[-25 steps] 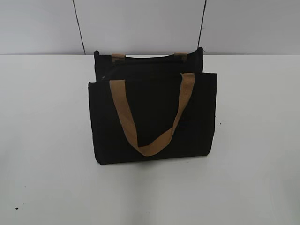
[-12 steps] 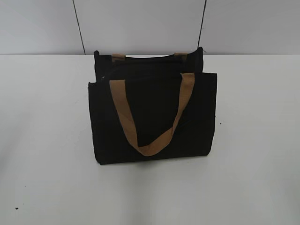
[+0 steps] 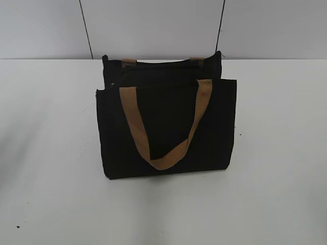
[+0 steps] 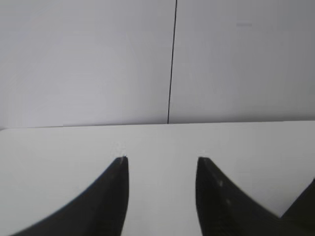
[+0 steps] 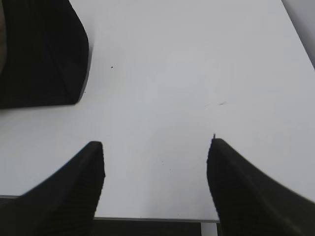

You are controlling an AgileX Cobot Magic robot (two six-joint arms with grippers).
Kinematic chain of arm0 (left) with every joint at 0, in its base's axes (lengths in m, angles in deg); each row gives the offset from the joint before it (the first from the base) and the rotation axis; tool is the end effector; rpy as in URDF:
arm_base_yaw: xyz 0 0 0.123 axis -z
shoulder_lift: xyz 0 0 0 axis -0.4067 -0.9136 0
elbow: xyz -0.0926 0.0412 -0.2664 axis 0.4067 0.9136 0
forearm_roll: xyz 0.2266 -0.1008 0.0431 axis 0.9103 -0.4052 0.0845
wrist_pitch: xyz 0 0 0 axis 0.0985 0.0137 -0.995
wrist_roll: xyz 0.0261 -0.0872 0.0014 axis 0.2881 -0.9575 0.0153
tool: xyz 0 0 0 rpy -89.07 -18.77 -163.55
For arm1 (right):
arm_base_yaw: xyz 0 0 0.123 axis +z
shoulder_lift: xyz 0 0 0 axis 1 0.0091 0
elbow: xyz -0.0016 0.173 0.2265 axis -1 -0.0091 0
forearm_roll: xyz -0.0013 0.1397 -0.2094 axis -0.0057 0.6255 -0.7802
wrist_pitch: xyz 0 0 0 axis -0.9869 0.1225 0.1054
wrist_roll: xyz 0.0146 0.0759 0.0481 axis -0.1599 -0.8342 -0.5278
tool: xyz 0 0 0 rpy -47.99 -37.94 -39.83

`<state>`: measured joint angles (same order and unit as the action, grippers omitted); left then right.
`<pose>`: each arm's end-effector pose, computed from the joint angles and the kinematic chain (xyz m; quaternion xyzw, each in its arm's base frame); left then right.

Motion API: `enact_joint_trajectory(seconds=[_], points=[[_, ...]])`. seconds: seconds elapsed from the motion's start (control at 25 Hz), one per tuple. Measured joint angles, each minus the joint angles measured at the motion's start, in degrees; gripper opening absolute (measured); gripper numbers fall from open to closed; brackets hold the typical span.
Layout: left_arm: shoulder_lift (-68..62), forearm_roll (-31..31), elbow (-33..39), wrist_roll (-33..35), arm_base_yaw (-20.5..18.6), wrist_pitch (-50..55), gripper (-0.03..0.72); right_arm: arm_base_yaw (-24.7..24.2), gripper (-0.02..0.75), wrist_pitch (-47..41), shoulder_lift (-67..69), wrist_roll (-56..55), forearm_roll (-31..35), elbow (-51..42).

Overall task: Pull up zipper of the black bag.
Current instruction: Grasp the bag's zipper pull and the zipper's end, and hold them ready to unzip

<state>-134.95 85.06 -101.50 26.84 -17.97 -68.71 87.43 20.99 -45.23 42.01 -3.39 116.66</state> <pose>0.2026 -0.0203 0.2674 0.0405 0.7607 -0.0264 0.6473 -0.0056 0.0091 0.2707 -0.0289 0.8624 0.0217 0.5049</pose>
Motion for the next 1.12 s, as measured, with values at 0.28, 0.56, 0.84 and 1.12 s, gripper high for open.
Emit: enact_joint_trajectory(seconds=[0.28,0.56,0.84,1.12], points=[[-14.02,2.52,5.26,-0.07,5.66,-14.64,0.311,0.00,0.503,0.00,0.00,0.00,0.00,0.00],[-25.23,20.27,5.55,-8.41,6.52,-26.08,0.309,0.00,0.503,0.00,0.00,0.00,0.00,0.00],[-36.14,25.51,5.50,-11.44,6.52,-35.86,0.256,0.00,0.503,0.00,0.00,0.00,0.00,0.00],[-45.15,37.12,0.25,-11.64,6.52,-38.72,0.255,0.00,0.503,0.00,0.00,0.00,0.00,0.00]])
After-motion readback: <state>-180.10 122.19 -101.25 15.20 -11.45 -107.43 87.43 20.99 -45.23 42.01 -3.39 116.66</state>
